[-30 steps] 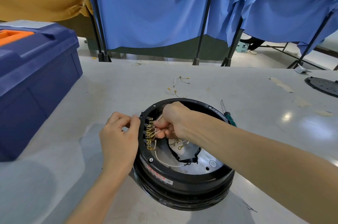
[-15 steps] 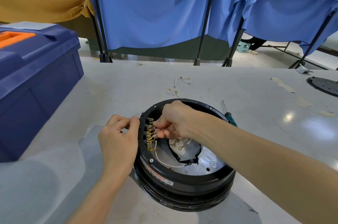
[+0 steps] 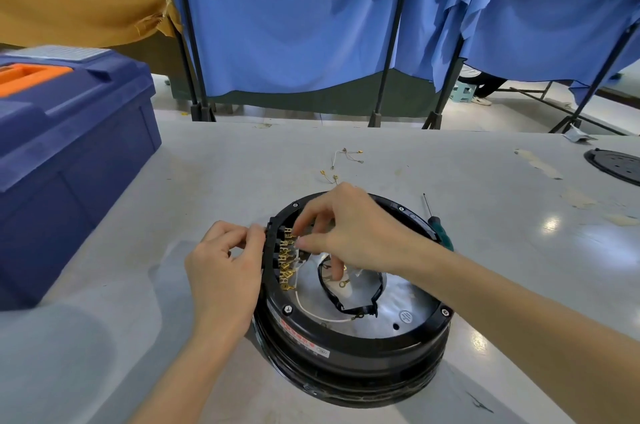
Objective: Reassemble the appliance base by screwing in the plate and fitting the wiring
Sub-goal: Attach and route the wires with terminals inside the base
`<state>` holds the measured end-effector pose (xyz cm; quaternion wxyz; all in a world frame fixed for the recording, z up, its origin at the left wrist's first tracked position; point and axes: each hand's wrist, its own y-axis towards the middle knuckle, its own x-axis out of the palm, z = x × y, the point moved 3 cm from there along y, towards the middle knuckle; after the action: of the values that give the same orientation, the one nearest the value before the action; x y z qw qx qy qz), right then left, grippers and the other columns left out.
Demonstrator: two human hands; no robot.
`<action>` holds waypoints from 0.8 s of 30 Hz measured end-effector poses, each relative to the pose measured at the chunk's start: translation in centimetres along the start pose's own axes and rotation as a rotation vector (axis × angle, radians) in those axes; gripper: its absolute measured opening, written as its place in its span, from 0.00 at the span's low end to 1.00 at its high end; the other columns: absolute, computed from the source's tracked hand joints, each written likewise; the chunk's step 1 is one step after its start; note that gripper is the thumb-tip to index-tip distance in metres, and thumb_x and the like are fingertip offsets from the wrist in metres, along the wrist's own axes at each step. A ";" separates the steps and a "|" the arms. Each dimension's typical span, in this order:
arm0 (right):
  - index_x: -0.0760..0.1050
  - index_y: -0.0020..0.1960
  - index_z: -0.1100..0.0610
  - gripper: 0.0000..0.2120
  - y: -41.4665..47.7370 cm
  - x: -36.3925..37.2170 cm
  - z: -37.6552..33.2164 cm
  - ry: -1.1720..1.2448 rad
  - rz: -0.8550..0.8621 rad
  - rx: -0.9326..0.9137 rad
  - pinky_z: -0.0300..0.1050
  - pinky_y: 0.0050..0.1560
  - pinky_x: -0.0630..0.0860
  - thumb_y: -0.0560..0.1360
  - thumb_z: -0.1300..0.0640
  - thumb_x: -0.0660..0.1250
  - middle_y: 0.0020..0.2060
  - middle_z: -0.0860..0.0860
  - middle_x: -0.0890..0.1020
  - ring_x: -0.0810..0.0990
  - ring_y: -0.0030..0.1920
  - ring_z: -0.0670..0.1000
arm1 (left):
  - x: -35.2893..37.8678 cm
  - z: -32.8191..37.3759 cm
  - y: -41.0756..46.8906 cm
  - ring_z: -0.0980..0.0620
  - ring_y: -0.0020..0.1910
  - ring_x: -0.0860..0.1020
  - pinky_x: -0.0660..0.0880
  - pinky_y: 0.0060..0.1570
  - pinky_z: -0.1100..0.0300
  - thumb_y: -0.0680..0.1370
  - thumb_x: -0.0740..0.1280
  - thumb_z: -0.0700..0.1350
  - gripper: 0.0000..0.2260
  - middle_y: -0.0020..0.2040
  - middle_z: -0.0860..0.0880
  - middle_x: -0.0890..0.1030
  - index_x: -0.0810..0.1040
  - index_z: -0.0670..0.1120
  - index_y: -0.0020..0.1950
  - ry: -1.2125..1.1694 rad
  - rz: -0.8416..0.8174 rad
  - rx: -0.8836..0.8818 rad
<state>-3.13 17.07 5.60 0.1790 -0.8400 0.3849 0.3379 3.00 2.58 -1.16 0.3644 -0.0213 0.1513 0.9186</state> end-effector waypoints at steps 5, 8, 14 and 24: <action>0.80 0.50 0.61 0.05 0.9 1.1 0.2 -0.102 -0.088 -0.036 0.34 0.22 0.69 0.76 0.62 0.66 0.37 0.57 0.85 0.80 0.21 0.51 | 0.0 0.0 0.0 0.54 0.34 0.75 0.69 0.35 0.57 0.76 0.69 0.43 0.15 0.35 0.53 0.79 0.80 0.48 0.28 0.006 -0.007 0.009; 0.78 0.49 0.62 0.03 1.3 1.1 0.7 0.005 -0.140 0.012 0.36 0.19 0.68 0.76 0.63 0.67 0.37 0.60 0.85 0.81 0.23 0.54 | 0.0 0.0 0.0 0.55 0.34 0.75 0.70 0.35 0.57 0.76 0.69 0.43 0.15 0.35 0.53 0.79 0.80 0.47 0.29 0.008 -0.010 0.013; 0.76 0.47 0.65 0.03 1.8 1.4 1.3 0.154 -0.156 -0.012 0.37 0.25 0.74 0.76 0.65 0.69 0.37 0.67 0.83 0.82 0.26 0.54 | 0.0 -0.1 0.1 0.53 0.34 0.76 0.70 0.37 0.55 0.76 0.69 0.43 0.15 0.35 0.53 0.79 0.80 0.47 0.28 0.004 0.002 0.001; 0.78 0.44 0.63 0.02 2.2 1.4 1.6 0.061 -0.154 -0.118 0.37 0.29 0.75 0.75 0.65 0.70 0.30 0.61 0.83 0.81 0.26 0.51 | 0.0 -0.1 0.0 0.52 0.34 0.75 0.70 0.36 0.52 0.76 0.69 0.42 0.15 0.35 0.53 0.78 0.80 0.46 0.28 0.002 -0.006 0.006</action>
<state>-4.82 15.81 3.36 0.1431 -0.8862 0.3038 0.3193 2.98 2.54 -1.25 0.3670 -0.0217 0.1543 0.9171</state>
